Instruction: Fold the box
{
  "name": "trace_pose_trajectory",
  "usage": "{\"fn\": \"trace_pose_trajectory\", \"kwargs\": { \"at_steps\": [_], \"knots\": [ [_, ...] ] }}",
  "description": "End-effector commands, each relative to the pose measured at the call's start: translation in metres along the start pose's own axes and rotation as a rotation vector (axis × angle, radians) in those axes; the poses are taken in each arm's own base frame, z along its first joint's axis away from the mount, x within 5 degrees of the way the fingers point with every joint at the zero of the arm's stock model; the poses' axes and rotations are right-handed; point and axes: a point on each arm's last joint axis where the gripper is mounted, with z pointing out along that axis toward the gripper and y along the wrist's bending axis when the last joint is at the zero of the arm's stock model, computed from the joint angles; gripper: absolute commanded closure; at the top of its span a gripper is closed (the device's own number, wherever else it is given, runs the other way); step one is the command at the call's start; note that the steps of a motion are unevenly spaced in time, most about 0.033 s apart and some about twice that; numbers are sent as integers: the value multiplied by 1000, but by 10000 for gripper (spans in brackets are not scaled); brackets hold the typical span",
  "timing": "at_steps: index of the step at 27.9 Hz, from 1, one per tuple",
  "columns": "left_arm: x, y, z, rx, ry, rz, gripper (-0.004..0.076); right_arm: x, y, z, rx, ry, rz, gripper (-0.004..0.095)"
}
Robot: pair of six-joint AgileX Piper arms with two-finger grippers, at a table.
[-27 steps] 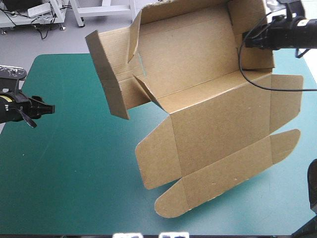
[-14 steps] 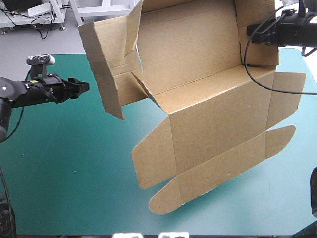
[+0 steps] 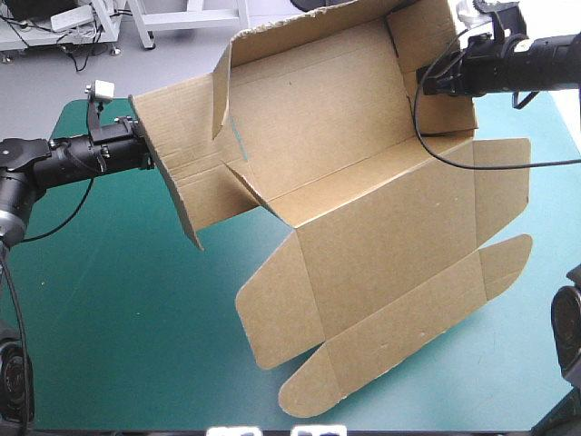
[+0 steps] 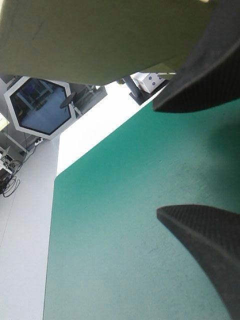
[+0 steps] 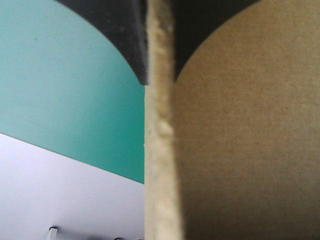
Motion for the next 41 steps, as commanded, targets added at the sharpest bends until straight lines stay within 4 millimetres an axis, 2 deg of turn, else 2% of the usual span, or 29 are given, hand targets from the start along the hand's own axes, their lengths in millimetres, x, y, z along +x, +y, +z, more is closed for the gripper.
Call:
{"fn": "trace_pose_trajectory", "kwargs": {
  "at_steps": [1, 4, 7, 12, 20, 26, 41],
  "knots": [
    [-6, -41, -12, 107, -2, 69, 325, -18, 11, -13, -1, -146, 21, 925],
    [-9, -59, -18, 131, -40, 94, 325, -15, 5, -4, -5, -129, 43, 925],
    [-9, -70, -19, 157, -54, 105, 325, -14, 9, 1, -13, -111, 34, 925],
    [1, -87, -3, 217, 9, 122, 321, -20, 25, 11, -34, -147, 10, 925],
    [2, -93, 2, 256, 10, 100, 318, -20, 44, 26, 22, -115, -29, 924],
    [-1, -97, 1, 287, -22, 86, 263, -22, 54, 33, 49, -120, -43, 925],
    [-4, -102, -1, 299, -38, 101, 246, -22, 49, 34, 120, -122, -27, 925]
  ]
}}
